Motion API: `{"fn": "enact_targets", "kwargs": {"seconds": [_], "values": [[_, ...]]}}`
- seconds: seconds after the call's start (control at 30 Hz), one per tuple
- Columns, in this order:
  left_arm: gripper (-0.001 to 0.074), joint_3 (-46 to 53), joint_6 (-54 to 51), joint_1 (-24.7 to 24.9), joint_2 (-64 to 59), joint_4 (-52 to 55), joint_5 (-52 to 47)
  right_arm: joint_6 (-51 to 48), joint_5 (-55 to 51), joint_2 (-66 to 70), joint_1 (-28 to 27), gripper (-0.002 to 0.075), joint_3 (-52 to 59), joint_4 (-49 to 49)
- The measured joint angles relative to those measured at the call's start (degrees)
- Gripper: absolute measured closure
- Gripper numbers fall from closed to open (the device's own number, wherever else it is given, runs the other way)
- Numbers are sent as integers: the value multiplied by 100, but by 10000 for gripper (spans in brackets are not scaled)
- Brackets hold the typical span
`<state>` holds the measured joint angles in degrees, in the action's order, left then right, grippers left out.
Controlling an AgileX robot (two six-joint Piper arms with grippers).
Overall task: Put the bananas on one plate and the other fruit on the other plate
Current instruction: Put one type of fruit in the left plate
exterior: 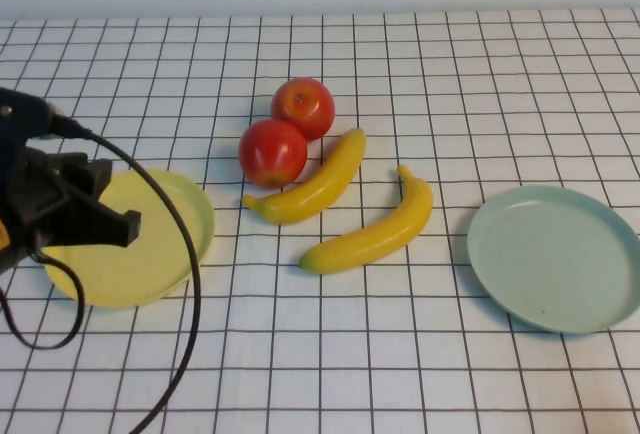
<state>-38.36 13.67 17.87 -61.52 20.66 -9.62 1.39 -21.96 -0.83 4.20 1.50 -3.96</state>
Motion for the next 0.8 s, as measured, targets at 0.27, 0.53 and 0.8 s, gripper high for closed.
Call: {"fn": "enact_targets", "kwargs": {"seconds": [0.27, 0.53, 0.8], "values": [[97, -522, 229, 0, -1055, 0, 539, 0, 0, 0, 0, 743, 0, 0], [66, -1315, 438, 226, -2287, 69, 923, 0, 0, 0, 0, 743, 0, 0], [66, -2326, 1142, 394, -3569, 81, 1076, 0, 0, 0, 0, 743, 0, 0]]}}
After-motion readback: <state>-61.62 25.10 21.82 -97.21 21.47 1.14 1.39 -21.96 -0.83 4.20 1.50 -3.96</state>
